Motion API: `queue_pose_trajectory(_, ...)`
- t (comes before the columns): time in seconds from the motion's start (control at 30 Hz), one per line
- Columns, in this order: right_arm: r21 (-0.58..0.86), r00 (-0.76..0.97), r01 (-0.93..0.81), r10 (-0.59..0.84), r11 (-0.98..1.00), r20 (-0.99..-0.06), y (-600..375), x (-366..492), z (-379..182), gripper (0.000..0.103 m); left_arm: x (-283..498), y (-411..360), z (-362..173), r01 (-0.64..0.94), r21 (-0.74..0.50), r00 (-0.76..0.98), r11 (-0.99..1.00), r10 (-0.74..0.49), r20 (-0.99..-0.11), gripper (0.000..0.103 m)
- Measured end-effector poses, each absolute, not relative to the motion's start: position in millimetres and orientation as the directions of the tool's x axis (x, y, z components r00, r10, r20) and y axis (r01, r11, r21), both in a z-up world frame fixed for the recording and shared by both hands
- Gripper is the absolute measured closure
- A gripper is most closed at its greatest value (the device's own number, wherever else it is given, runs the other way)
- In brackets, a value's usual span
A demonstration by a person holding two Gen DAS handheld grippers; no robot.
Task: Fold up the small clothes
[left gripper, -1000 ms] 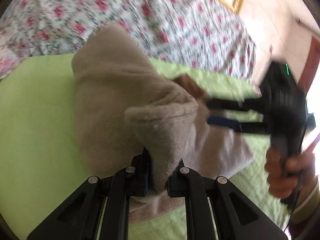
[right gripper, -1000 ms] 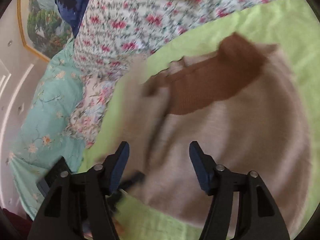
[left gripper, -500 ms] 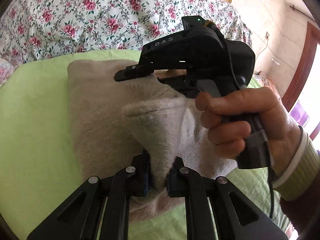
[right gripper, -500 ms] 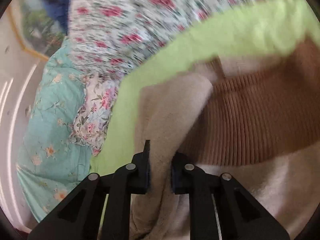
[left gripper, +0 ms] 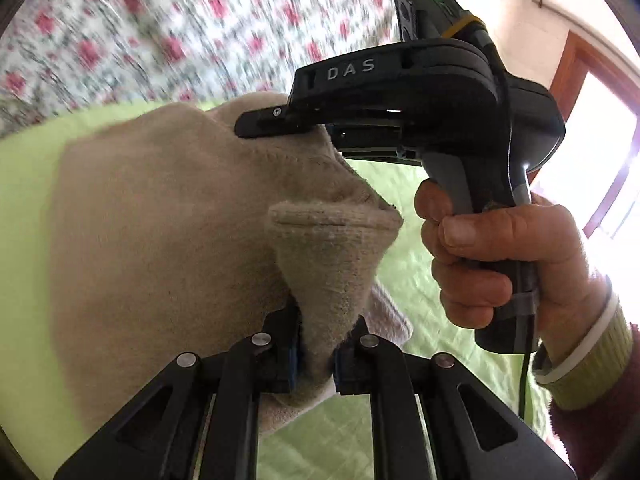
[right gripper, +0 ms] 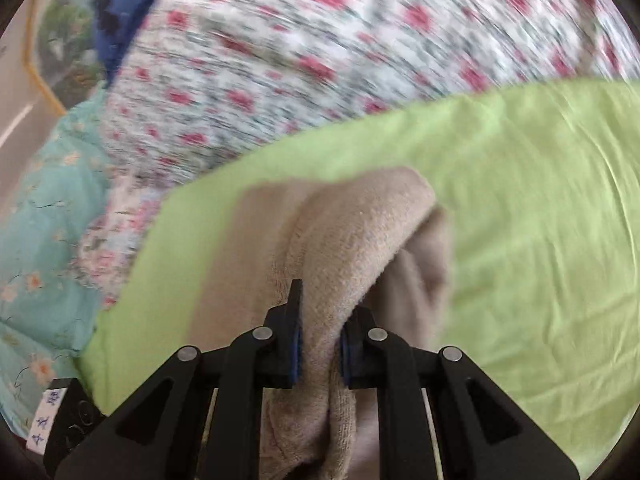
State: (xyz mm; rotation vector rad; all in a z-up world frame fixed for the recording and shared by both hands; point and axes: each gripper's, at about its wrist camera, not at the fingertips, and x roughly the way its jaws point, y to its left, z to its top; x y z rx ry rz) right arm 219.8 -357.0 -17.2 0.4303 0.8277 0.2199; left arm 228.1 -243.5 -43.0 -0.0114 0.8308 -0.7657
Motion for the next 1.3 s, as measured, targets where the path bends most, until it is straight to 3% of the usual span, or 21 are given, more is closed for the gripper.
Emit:
queue_pose_trajectory(0.37, 0.421, 0.66, -0.044, 0.343, 0.906, -0.668, -361.4, 226.5, -41.3, 0.087, 227.6, -263.0, -65.8, 0.589, -0.276, 0.413, 0.759, -0.577, -0.705, 0.091)
queue_pose_trajectory(0.57, 0.407, 0.66, 0.001, 0.305, 0.913, -0.687, -369.6, 213.6, -40.4, 0.075, 201.8, -250.6, -53.1, 0.615, -0.316, 0.361, 0.722, -0.614, -0.702, 0.078)
queue_pose_trajectory(0.67, 0.427, 0.68, 0.01, 0.307, 0.904, -0.666, -380.2, 194.3, -33.6, 0.067, 187.0, -222.2, -38.6, 0.612, -0.332, 0.371, 0.718, -0.631, -0.681, 0.061)
queue_pose_trajectory(0.73, 0.457, 0.687, 0.01, 0.326, 0.889, -0.649, -386.5, 182.4, -32.2, 0.045, 181.2, -193.2, -26.8, 0.588, -0.337, 0.409, 0.735, -0.63, -0.661, 0.048)
queue_pose_trajectory(0.8, 0.496, 0.689, 0.005, 0.357, 0.868, -0.631, -391.7, 172.1, -34.1, 0.039, 182.9, -169.2, -19.9, 0.554, -0.344, 0.443, 0.758, -0.619, -0.649, 0.029)
queue_pose_trajectory(0.87, 0.527, 0.675, 0.002, 0.387, 0.85, -0.628, -393.1, 168.3, -38.7, 0.038, 196.8, -144.6, -17.3, 0.503, -0.362, 0.474, 0.785, -0.601, -0.643, 0.019)
queue_pose_trajectory(1.07, 0.582, 0.638, 0.008, 0.444, 0.814, -0.629, -390.2, 173.7, -55.9, 0.037, 265.1, -117.4, -41.1, 0.379, -0.493, 0.41, 0.783, -0.619, -0.67, 0.019)
queue_pose_trajectory(1.3, 0.604, 0.607, 0.01, 0.475, 0.797, -0.637, -388.3, 188.4, -67.5, 0.036, 298.8, -127.9, -64.2, 0.32, -0.543, 0.371, 0.776, -0.63, -0.682, 0.017)
